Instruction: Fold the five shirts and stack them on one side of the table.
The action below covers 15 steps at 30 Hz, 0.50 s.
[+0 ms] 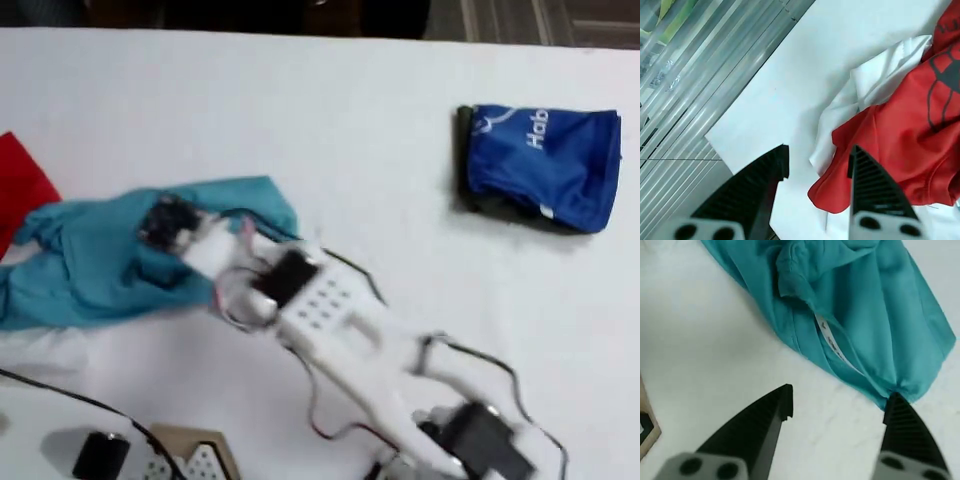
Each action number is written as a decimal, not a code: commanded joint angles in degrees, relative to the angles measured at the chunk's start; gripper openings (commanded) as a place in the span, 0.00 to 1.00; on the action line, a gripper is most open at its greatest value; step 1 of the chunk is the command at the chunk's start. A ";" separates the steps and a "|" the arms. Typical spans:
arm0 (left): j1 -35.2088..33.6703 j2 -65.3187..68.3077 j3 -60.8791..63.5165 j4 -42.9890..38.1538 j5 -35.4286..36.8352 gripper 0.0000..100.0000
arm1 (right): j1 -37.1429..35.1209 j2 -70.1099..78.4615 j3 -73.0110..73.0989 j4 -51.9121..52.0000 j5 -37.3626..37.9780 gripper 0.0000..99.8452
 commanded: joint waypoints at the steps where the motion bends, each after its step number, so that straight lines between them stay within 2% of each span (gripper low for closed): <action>1: -1.05 -0.53 -1.98 0.62 -0.62 0.21 | -2.51 8.40 -11.43 -0.75 -0.53 0.29; 7: -2.46 -0.44 -1.63 0.62 -0.62 0.21 | -6.29 22.11 -24.79 -0.75 -0.53 0.29; 15: -2.99 -0.44 2.77 0.62 -0.62 0.21 | -7.43 40.66 -40.18 -0.75 -0.53 0.29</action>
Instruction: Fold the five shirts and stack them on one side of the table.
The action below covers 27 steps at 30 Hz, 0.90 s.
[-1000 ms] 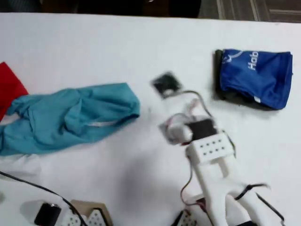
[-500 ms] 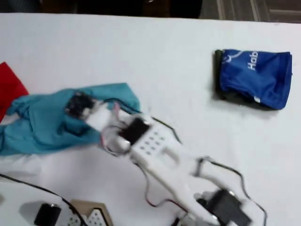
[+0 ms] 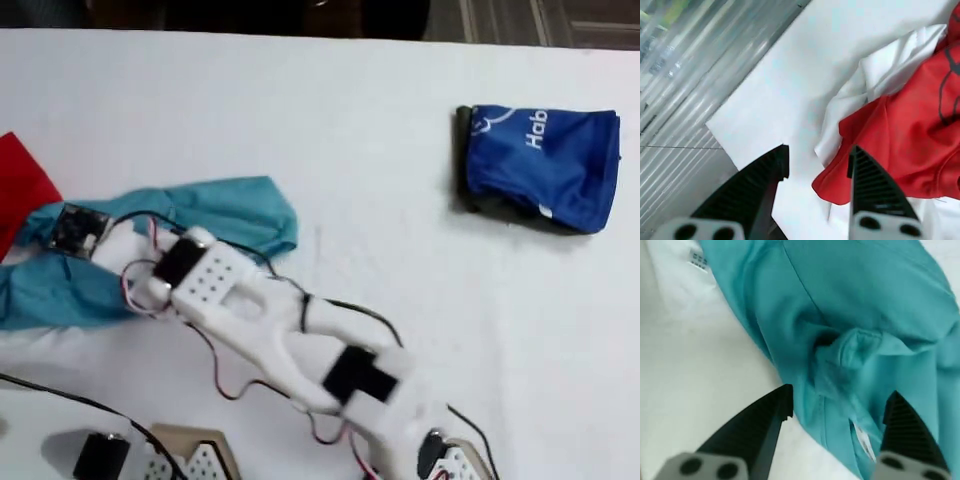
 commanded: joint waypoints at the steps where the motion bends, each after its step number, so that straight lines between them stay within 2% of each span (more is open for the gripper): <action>1: -0.70 -0.44 0.31 0.62 -0.62 0.21 | -0.22 6.64 -8.35 -0.31 -0.53 0.29; 5: -0.62 -0.53 0.13 0.62 -0.62 0.21 | 0.92 13.93 -17.41 5.05 -0.53 0.26; 6: -0.53 -0.53 0.04 0.62 -0.62 0.21 | 1.71 15.34 -20.04 6.90 -0.53 0.21; 8: -0.26 -0.53 0.04 0.62 -0.62 0.21 | 3.65 17.63 -25.14 10.15 -0.53 0.04; 9: 0.09 -0.53 0.22 0.62 -0.62 0.21 | 4.88 18.42 -27.43 11.65 -0.53 0.00; 10: 0.44 -0.53 0.40 0.62 -0.62 0.21 | 6.20 19.12 -29.63 13.41 -0.53 0.05; 11: 0.79 -0.53 0.48 0.62 -0.62 0.21 | 7.52 19.47 -31.65 15.16 -0.53 0.05; 13: 1.32 -0.53 0.48 0.62 -0.53 0.21 | 10.33 19.65 -35.34 18.33 -0.53 0.01; 23: 6.68 -0.79 0.57 0.79 -0.35 0.21 | 25.01 15.78 -60.22 41.10 0.00 0.02; 27: 10.02 -1.05 0.57 1.05 -0.09 0.21 | 33.89 10.24 -60.57 41.10 0.00 0.02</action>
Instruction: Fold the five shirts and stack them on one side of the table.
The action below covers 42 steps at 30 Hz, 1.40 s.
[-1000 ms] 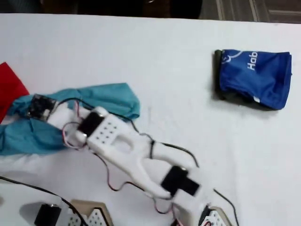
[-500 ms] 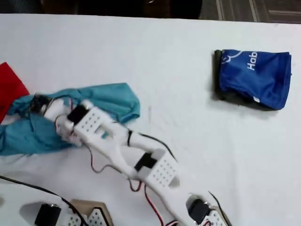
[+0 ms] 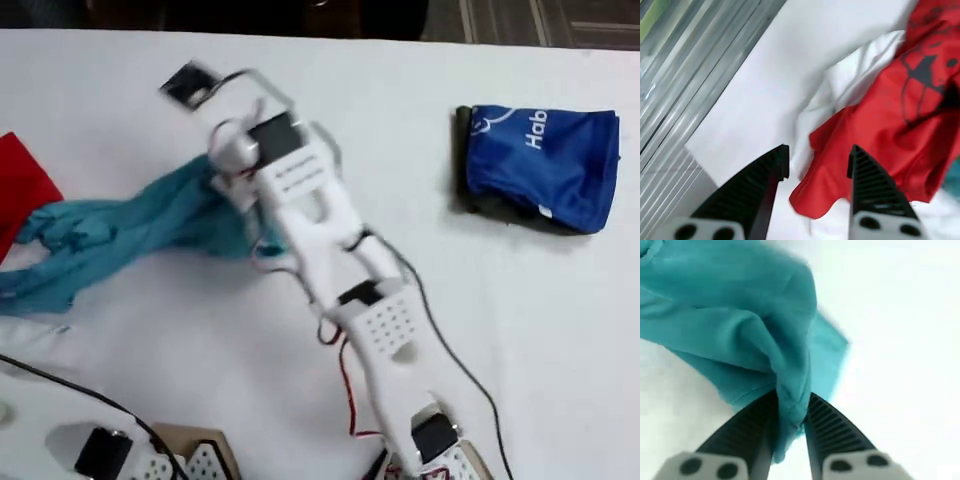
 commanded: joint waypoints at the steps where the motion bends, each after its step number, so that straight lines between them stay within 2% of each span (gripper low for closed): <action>1: 3.87 -1.05 0.04 0.97 -0.09 0.21 | 8.75 -9.71 -1.67 1.63 0.09 0.02; 4: 6.77 -1.05 0.04 0.97 0.97 0.21 | 14.99 -16.84 4.48 1.63 0.97 0.02; 7: 10.11 -1.05 0.40 1.05 4.40 0.21 | 19.47 -25.63 14.95 1.63 5.01 0.02; 11: 16.79 -2.20 8.75 1.14 6.51 0.21 | 23.08 -37.76 33.32 1.45 8.09 0.02; 14: 23.47 -6.77 22.29 1.14 6.86 0.21 | 24.84 -45.41 45.71 0.40 9.67 0.02; 17: 32.79 -15.30 39.78 1.14 6.15 0.21 | 27.30 -50.95 57.05 -4.97 10.73 0.02; 23: 54.42 -35.69 73.71 -0.97 -4.75 0.21 | 32.22 -54.29 74.55 -18.86 11.16 0.03; 27: 63.30 -46.24 90.59 -6.77 -10.46 0.21 | 33.71 -54.37 79.82 -20.26 10.55 0.09; 33: 69.10 -52.22 108.53 -17.76 -11.60 0.21 | 33.98 -59.21 80.44 -16.13 10.55 0.08; 42: 70.42 -52.13 120.04 -29.63 -8.70 0.21 | 33.98 -70.02 80.53 -9.19 10.55 0.08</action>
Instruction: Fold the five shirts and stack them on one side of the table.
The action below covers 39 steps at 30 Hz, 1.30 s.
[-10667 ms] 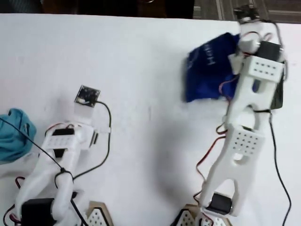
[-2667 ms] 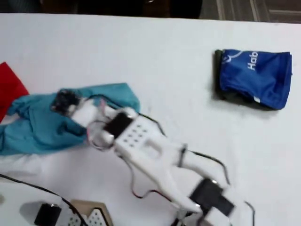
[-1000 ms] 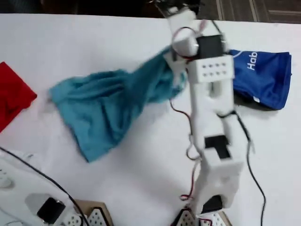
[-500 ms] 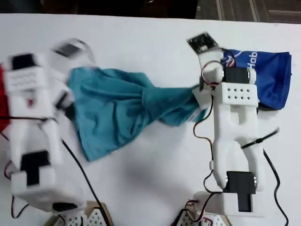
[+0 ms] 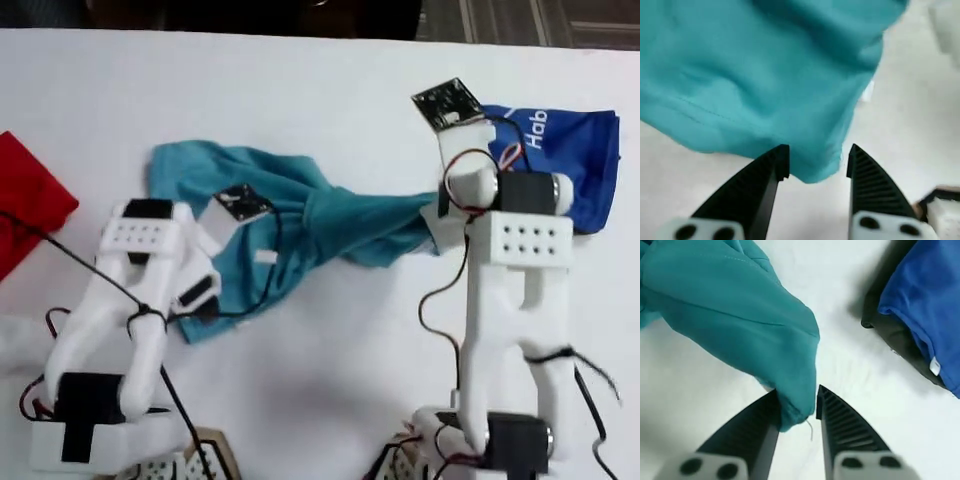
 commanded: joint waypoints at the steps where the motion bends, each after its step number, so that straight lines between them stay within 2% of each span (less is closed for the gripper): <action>1: 0.79 -2.55 2.07 -3.78 0.97 0.21 | 0.48 -5.23 -0.26 2.51 -0.26 0.08; 15: 0.79 -2.46 11.91 -16.53 1.05 0.21 | 0.22 -6.20 -0.18 2.42 -0.26 0.08; 22: 0.79 -2.29 12.18 -17.23 0.97 0.21 | 0.22 -6.20 -0.18 2.42 -0.26 0.08; 24: 0.79 -2.37 12.53 -17.14 0.62 0.17 | 0.22 -6.20 -0.09 2.42 -0.26 0.08; 26: 0.79 -2.73 12.53 -17.14 0.79 0.04 | 0.22 -6.20 1.67 1.01 -0.26 0.08; 27: 0.70 -2.99 12.53 -17.14 0.97 0.01 | 0.22 -6.20 3.43 -0.57 -0.26 0.08; 28: 0.62 -3.08 12.35 -16.79 0.97 0.04 | 0.22 -6.20 5.71 -2.77 -0.26 0.08; 30: 0.35 -3.08 10.24 -14.51 0.97 0.02 | 0.22 -6.20 11.60 -8.22 -0.26 0.08; 33: 0.35 -3.08 3.65 -7.82 1.05 0.03 | 0.22 -6.20 20.31 -17.89 -0.26 0.01; 35: 0.35 -3.08 -2.95 -2.20 1.05 0.03 | 0.22 -6.20 23.91 -23.08 -0.26 0.02; 39: 0.26 -3.08 -18.86 10.11 1.05 0.03 | 0.92 -6.81 22.77 -27.38 -0.26 0.02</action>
